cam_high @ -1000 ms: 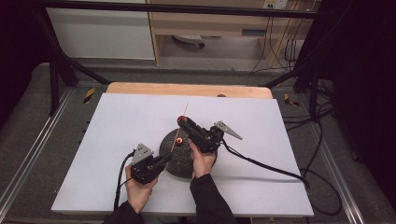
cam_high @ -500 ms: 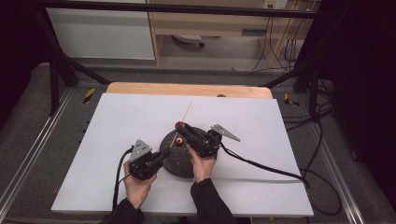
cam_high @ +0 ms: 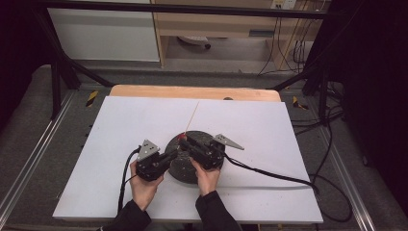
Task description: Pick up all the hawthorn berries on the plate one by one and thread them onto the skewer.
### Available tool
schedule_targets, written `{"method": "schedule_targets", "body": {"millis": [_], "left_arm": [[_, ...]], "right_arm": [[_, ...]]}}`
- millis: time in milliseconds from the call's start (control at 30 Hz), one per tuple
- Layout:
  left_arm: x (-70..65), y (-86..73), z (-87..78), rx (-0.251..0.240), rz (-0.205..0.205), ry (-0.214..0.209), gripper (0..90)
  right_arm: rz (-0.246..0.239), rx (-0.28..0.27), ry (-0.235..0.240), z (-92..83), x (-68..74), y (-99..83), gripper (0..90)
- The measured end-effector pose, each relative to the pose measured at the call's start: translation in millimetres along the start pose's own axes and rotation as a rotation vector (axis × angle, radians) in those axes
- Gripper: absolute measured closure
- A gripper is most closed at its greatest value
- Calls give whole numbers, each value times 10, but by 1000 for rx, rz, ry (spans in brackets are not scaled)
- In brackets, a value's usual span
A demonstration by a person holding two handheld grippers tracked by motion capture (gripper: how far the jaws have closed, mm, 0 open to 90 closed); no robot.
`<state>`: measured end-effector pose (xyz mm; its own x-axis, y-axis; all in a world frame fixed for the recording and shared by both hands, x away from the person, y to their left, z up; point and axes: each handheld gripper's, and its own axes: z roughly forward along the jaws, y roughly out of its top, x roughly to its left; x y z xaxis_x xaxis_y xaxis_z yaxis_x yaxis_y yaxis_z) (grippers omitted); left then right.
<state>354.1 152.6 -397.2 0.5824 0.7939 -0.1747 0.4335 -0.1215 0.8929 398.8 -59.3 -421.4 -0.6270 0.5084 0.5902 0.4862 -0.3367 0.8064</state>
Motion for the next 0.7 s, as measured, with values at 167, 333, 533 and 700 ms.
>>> {"method": "schedule_targets", "body": {"millis": [167, 333, 533, 700], "left_arm": [[57, -61, -42, 16, 15, 4, 882], [146, -125, -108, 36, 19, -1, 882], [239, -197, -232, 63, 39, 5, 882], [330, -260, -326, 84, 52, 11, 881]], "right_arm": [[-48, 35, -20, -44, 22, 61, 438], [-118, 104, -56, -113, 41, 174, 284], [-240, 233, -138, -196, 24, 267, 147], [-340, 388, -185, -236, -25, 316, 88]]}}
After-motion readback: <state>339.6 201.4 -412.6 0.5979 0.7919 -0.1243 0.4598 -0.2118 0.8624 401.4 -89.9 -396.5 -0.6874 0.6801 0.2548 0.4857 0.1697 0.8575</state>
